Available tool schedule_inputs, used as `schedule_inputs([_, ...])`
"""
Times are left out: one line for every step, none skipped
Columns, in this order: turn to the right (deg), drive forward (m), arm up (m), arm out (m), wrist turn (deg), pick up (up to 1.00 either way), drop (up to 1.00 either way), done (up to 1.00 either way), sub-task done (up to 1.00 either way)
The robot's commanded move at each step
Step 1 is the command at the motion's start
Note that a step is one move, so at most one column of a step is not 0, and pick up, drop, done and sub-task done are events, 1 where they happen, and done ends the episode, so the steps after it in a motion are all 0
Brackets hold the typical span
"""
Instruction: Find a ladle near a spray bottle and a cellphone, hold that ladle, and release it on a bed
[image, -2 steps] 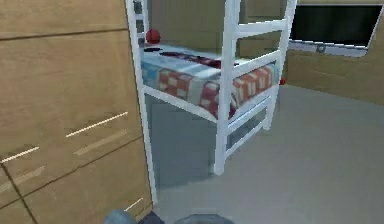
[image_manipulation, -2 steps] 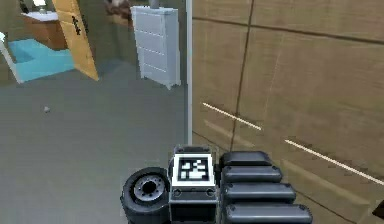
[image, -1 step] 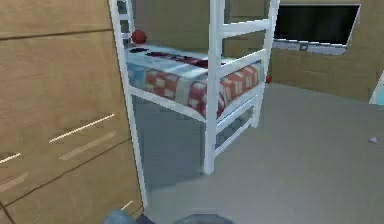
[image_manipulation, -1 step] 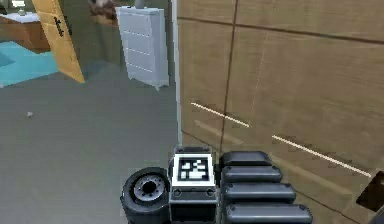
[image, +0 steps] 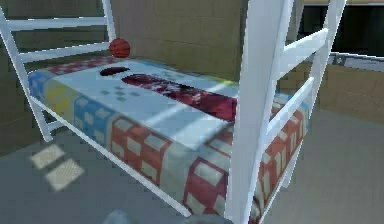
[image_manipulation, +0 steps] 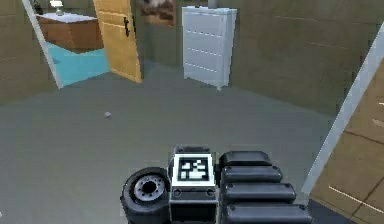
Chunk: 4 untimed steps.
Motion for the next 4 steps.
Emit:
schedule_inputs([0.0,0.35,0.0,0.0,0.0,0.0,0.0,0.0,0.0])
schedule_inputs([-45.0,0.0,0.0,0.0,0.0,0.0,0.0,0.0,0.0])
schedule_inputs([-9.0,0.0,0.0,0.0,0.0,0.0,0.0,0.0,0.0])
schedule_inputs([0.0,1.0,0.0,0.0,0.0,0.0,0.0,0.0,0.0])
